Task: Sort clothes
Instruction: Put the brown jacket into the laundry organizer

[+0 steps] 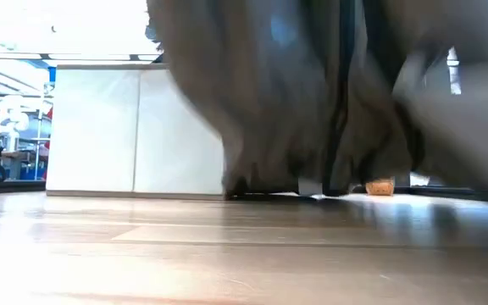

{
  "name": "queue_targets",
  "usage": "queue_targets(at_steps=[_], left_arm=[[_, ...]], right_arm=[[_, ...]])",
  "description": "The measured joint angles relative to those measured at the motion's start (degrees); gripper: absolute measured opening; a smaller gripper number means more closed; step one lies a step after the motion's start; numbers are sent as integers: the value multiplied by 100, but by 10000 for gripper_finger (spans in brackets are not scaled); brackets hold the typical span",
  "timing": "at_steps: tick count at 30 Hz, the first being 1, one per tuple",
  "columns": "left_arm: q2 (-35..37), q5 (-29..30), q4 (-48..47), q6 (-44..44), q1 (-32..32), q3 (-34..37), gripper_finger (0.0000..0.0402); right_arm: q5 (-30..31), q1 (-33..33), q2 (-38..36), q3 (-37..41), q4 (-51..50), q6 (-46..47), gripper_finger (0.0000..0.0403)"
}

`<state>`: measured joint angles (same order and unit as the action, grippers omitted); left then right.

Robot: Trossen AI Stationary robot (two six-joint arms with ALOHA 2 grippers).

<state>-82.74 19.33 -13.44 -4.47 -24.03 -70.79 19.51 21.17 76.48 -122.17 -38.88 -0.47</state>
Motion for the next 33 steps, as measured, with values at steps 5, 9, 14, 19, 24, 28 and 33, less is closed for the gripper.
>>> queue_targets(at_steps=[5, 9, 14, 19, 24, 28, 33], left_arm=[[547, 286, 274, -604, -99, -559, 151], [1002, 475, 1251, -828, -122, -782, 151], [1321, 254, 1464, -834, -122, -782, 151], [1121, -1131, 399, -841, -168, -686, 151], [392, -969, 324, -743, -410, -404, 151], [-218, 466, 412, -547, -711, -412, 151], [-655, 2277, 137, -136, -1050, -404, 151]], right_arm=[[-130, -7, -2, -591, 1198, -1443, 0], [-847, -7, -9, -695, 2458, -2355, 0], [-555, -44, -4, -695, 2750, -2057, 0], [262, -48, -42, -682, 2105, -1826, 0], [443, -44, -78, -689, 2229, -1912, 0], [458, -46, -98, -689, 2267, -1918, 0], [452, -44, -171, -689, 2281, -1912, 0]])
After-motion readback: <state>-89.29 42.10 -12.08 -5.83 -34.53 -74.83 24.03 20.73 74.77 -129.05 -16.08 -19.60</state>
